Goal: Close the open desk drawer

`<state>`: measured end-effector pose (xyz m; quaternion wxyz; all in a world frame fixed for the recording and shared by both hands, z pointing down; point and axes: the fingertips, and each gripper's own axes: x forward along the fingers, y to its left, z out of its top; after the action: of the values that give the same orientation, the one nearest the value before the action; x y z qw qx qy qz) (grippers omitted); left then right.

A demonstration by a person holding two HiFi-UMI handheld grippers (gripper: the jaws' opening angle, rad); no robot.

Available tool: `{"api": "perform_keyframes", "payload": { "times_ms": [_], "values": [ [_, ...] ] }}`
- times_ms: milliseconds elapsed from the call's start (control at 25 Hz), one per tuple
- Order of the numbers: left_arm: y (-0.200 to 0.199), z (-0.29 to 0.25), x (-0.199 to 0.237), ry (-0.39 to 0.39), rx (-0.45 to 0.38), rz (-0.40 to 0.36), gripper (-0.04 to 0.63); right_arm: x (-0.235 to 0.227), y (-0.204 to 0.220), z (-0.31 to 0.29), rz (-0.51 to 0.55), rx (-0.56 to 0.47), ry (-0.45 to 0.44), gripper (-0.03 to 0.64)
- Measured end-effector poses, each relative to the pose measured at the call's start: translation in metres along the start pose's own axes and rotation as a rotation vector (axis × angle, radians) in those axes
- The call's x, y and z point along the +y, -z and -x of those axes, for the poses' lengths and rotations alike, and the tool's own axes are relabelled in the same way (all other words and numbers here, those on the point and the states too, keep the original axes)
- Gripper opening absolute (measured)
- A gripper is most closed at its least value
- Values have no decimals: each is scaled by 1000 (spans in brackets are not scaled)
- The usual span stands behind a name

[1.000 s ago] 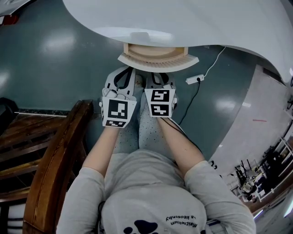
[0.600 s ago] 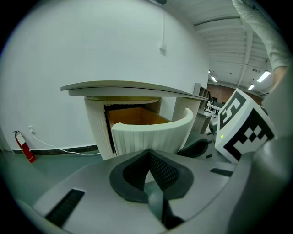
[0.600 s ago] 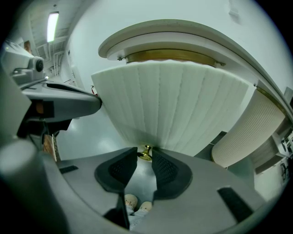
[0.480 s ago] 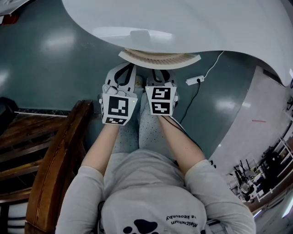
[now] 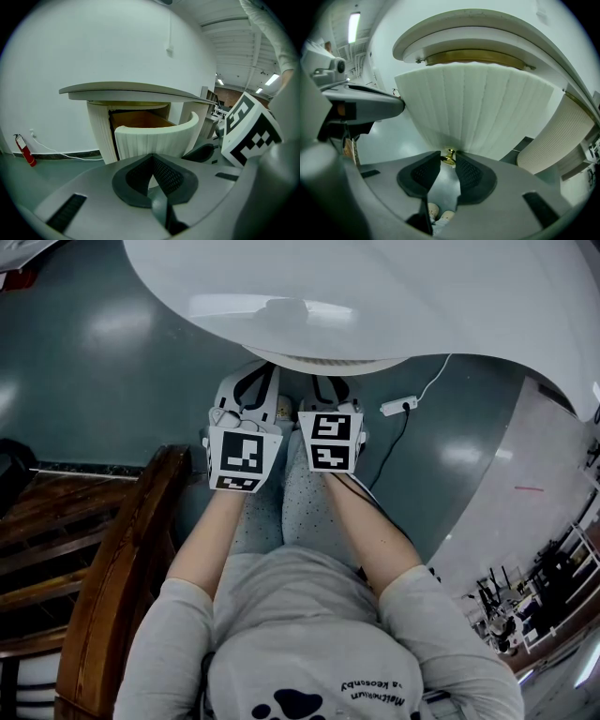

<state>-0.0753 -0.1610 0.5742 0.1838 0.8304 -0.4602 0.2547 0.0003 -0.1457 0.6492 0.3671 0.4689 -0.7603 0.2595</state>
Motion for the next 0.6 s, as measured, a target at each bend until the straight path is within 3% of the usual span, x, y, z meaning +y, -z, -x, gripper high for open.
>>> {"api": "perform_keyframes", "payload": {
  "times_ms": [600],
  "values": [
    [-23,-19,20,-30,-14,9,8,-12,-31,-14,12,-19,-4,110]
  ]
}}
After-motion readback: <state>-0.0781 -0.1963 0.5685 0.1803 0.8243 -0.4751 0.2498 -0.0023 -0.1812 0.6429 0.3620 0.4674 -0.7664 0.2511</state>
